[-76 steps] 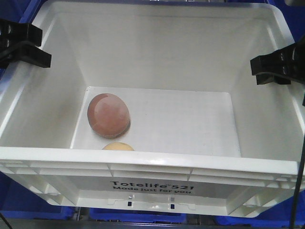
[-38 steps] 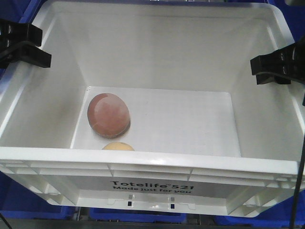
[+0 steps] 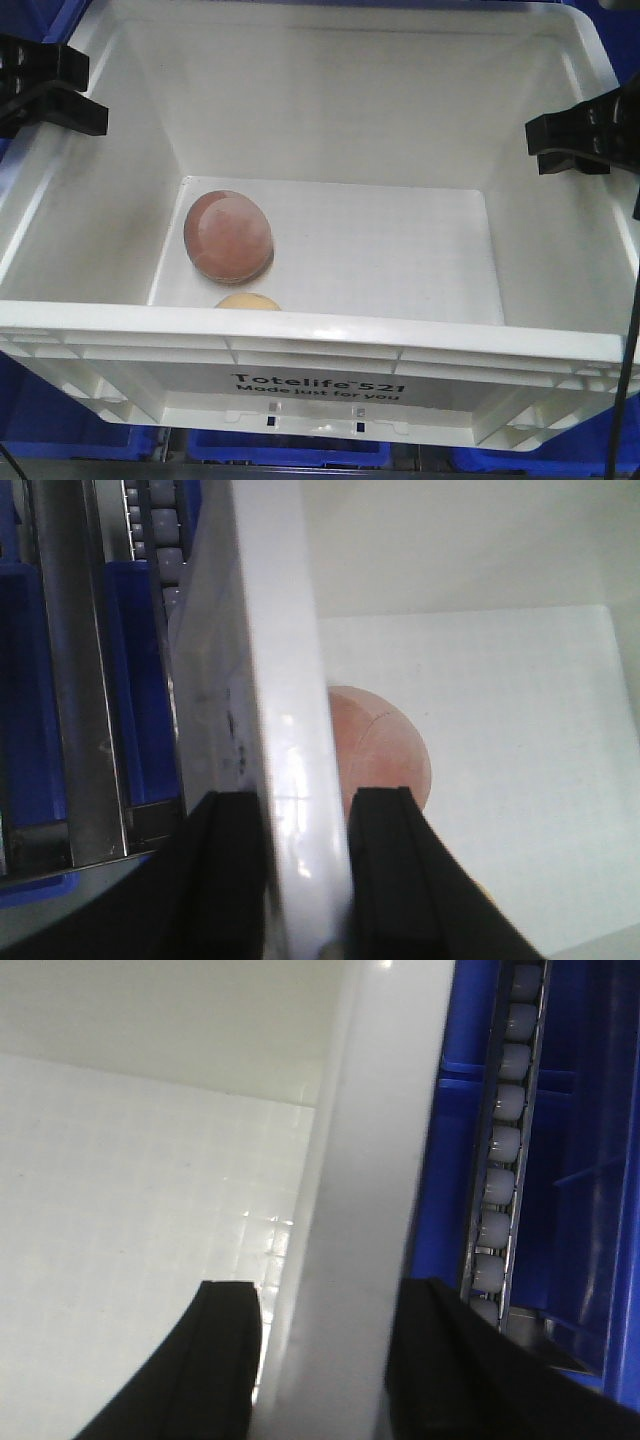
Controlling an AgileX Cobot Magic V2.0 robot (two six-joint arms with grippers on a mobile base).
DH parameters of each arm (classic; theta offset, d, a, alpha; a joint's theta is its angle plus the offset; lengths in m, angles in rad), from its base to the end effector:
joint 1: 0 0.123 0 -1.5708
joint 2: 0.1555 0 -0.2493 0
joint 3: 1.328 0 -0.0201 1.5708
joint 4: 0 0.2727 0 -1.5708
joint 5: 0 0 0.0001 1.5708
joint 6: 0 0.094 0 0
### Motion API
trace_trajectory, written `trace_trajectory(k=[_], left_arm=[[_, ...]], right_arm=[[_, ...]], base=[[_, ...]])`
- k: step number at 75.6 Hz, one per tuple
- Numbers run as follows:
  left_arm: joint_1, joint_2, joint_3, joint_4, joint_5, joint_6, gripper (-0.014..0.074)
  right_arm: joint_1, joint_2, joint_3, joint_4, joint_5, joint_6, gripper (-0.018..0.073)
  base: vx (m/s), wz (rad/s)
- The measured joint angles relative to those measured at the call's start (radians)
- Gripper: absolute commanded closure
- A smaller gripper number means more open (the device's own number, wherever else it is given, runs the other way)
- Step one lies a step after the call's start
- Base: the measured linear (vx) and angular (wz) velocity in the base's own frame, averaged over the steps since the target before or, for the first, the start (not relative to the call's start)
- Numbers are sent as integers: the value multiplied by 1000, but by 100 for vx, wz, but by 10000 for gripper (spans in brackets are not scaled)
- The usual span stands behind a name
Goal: Place moving items into box and shelve
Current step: 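Keep gripping the tote rims as the base approaches the blue-bin shelf, then lower the tote with both grippers onto the roller shelf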
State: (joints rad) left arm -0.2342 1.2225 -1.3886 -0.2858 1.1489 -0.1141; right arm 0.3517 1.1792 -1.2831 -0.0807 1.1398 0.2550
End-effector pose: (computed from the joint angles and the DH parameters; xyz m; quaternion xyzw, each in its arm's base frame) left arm 0.2560 -0.0860 0.3854 0.0441 0.9330 -0.1966 0.2983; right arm 0.2467 0.0832 0.3608 -0.0508 0.9499 0.0531 0.3039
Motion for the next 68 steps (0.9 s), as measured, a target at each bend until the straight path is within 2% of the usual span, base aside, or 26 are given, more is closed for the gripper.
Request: trace_trajectory(k=[41,51,68], left_arm=[[1,81,0,33,-16,0,599],[2,120,0,45,-95,24,599],[14,180,0,71,-282,114,599]], right_arm=[[0,102,12,-20,-55,-14,565],[-3,147,15,-44,-147,-19,565],[-11,240,16,-104,-362,-20,565]], base=[[0,0],[0,0],[0,0]])
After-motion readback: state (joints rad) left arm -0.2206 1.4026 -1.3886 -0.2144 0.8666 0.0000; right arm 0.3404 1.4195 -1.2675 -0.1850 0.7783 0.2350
